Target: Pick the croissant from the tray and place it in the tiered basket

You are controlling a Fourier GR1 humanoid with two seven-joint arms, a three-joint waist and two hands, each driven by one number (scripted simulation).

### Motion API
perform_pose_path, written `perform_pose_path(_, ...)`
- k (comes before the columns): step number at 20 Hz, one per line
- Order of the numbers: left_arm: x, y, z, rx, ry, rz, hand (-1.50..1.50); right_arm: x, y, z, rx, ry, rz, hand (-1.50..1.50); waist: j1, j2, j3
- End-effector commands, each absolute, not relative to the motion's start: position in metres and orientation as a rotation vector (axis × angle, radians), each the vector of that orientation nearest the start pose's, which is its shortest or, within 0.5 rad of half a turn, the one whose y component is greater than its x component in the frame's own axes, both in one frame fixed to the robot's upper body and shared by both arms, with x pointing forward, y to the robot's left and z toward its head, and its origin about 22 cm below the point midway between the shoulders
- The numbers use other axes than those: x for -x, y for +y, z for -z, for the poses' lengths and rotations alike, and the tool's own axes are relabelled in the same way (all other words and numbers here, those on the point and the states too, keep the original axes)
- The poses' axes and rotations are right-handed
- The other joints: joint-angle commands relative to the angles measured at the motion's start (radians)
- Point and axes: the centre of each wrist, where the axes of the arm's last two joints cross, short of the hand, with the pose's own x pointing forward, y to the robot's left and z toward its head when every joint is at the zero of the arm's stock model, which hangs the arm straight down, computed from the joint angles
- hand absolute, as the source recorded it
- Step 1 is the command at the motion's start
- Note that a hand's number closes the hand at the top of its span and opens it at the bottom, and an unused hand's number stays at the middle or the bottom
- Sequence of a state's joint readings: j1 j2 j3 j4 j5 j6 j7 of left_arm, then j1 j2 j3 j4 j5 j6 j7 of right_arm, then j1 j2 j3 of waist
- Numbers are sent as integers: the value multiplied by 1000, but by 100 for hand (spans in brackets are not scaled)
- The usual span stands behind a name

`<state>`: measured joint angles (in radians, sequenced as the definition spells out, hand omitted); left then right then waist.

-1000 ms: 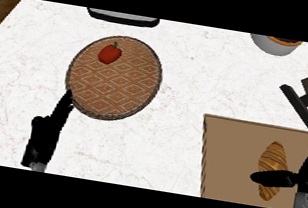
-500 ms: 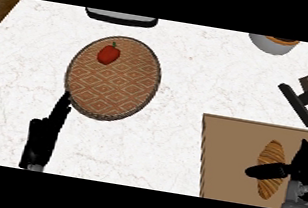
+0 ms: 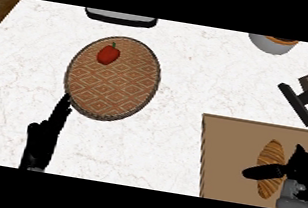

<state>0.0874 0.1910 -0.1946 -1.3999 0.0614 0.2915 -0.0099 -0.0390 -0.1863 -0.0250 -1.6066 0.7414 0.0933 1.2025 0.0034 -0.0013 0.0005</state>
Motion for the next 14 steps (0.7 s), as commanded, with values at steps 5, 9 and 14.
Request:
perform_pose_path(5, -201, 252, 68, -246, -1292, 23, 0, -245, -272, -9, 917, -202, -179, 150, -3, 1, -1)
perform_pose_path(9, -204, 241, 72, -254, -1319, 23, 0, -251, -264, 2, 923, -292, -209, 150, -2, 2, -1)
perform_pose_path(14, -203, 249, 67, -261, -1308, 47, 0, -260, -258, 4, 1060, -289, -323, 150, 1, 2, -1)
